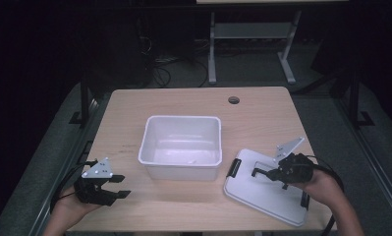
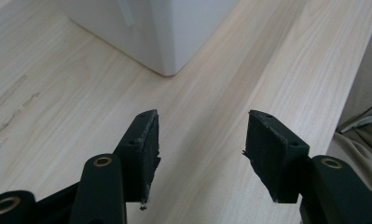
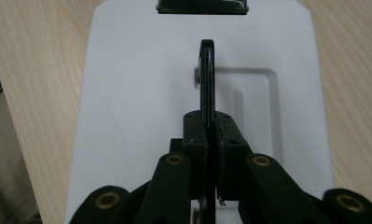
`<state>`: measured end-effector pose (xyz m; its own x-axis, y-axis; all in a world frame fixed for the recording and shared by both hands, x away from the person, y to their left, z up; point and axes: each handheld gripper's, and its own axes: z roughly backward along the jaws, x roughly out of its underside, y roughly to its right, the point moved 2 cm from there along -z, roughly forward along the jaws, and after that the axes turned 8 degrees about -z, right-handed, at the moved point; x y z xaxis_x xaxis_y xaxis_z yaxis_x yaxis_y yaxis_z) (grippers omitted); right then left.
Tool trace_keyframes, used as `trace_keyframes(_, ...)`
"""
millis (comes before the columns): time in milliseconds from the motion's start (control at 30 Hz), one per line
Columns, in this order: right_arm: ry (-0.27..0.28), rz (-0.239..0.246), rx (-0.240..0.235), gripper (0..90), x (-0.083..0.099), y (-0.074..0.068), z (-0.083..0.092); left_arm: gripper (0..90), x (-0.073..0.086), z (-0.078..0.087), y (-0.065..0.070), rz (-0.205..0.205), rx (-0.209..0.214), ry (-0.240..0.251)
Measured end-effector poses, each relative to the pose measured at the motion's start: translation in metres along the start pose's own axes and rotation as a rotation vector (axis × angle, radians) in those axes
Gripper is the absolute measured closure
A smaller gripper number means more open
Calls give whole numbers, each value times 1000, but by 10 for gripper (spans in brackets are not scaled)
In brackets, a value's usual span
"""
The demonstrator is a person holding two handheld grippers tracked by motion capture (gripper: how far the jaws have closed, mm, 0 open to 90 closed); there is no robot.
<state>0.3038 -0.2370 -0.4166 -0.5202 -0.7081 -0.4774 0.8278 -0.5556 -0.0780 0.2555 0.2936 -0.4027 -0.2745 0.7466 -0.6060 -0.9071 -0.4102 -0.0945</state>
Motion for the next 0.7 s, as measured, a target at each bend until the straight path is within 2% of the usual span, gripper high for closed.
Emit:
trace_keyframes(200,3,14,6,846,-1,0,4,419,5,-4,1,15,5,8)
trace_keyframes(533,16,20,10,846,-4,-1,13,401,7,-7,4,9,-7,19)
trace_keyframes(700,25,31,12,846,-7,-2,19,397,9,-10,7,17,3,30)
